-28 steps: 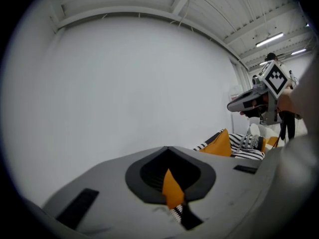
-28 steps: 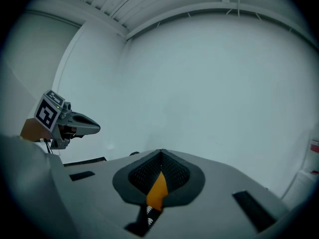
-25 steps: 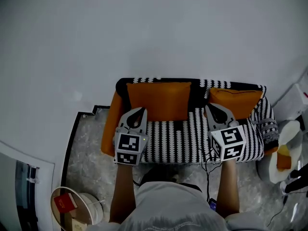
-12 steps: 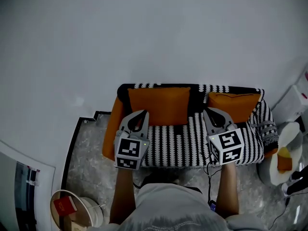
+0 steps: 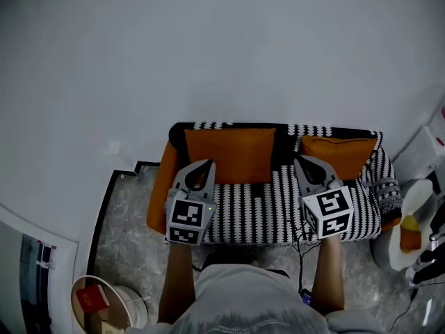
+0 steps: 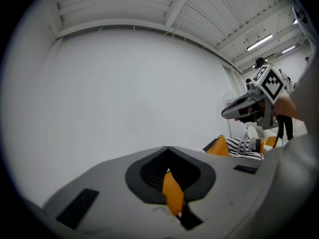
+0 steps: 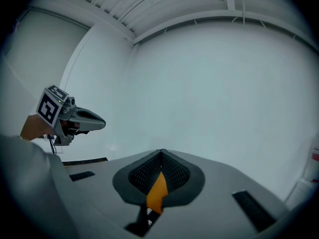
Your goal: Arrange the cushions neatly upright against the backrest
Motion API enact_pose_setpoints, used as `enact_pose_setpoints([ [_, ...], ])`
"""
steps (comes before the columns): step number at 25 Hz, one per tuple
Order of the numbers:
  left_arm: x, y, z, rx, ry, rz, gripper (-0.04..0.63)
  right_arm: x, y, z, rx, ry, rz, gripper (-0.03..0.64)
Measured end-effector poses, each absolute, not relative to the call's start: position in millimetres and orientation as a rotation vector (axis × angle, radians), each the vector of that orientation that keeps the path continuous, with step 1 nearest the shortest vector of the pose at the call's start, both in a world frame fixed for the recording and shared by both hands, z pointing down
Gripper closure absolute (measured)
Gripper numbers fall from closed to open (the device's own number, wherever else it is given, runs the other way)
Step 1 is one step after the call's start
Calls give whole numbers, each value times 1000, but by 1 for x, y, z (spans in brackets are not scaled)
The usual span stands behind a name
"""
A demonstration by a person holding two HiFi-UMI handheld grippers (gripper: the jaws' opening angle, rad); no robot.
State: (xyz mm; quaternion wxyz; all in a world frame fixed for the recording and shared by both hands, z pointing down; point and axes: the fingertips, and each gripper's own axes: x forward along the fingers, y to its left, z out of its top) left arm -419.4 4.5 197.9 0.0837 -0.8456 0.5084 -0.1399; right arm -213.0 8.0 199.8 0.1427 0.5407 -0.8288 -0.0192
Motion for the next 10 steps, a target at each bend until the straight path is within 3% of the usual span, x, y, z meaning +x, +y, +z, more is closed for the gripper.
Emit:
enact_pose_setpoints([
  [10, -415, -17, 211, -2538, 1518, -456, 581, -207, -15, 214, 1560, -2405, 3, 614],
])
